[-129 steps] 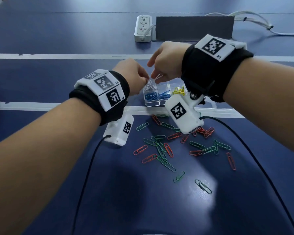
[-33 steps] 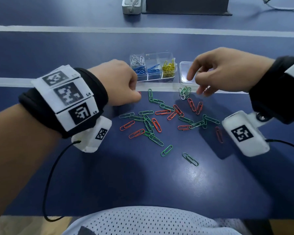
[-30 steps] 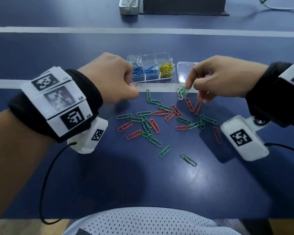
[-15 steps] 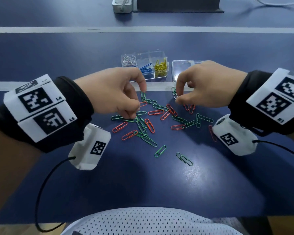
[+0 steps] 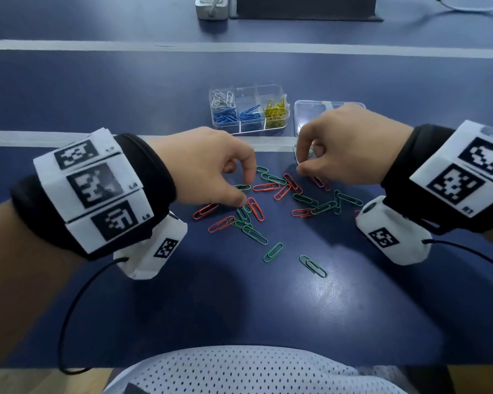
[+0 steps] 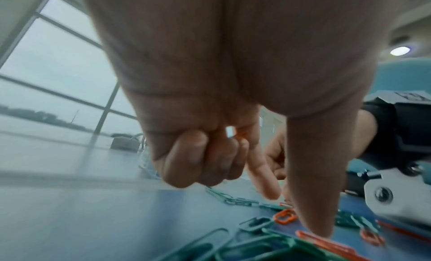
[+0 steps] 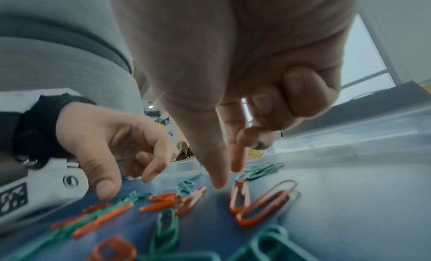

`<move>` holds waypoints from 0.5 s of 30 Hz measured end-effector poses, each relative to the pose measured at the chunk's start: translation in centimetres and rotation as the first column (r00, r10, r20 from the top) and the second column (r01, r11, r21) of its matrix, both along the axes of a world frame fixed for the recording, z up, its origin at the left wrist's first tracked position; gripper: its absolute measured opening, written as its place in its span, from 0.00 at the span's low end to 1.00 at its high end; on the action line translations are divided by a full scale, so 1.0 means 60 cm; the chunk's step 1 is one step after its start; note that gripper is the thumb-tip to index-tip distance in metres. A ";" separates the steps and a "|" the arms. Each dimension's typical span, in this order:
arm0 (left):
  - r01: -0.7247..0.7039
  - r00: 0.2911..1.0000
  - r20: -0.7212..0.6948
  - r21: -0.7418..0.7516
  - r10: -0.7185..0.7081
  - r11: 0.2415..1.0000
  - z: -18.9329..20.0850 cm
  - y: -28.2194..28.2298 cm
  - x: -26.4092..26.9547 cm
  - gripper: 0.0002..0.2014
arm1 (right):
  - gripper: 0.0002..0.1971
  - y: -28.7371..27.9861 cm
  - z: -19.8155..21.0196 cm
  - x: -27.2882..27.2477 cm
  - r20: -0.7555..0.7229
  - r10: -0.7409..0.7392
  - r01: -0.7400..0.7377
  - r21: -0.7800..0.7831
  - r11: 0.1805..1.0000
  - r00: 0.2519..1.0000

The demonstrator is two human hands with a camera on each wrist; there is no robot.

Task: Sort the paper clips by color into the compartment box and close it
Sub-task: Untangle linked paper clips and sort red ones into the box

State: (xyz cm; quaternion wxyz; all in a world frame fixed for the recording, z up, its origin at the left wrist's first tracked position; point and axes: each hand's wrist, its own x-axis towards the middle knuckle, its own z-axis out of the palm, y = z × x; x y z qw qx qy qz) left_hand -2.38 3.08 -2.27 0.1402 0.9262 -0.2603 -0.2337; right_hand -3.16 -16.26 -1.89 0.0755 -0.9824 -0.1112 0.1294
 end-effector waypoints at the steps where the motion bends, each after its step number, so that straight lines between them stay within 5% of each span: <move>1: 0.027 0.999 0.021 0.019 -0.027 0.999 -0.002 -0.001 0.001 0.09 | 0.06 0.002 -0.001 0.000 0.014 0.011 -0.011 -0.002 1.000 1.000; 10: 0.154 0.980 0.113 0.095 -0.165 0.983 -0.004 -0.006 0.004 0.04 | 0.07 0.008 -0.003 0.002 0.000 0.099 -0.099 -0.057 0.993 0.995; 15: 0.117 0.989 0.085 0.025 -0.118 0.993 0.001 -0.002 -0.004 0.02 | 0.07 0.003 0.001 0.008 0.023 0.121 -0.119 -0.083 0.989 0.992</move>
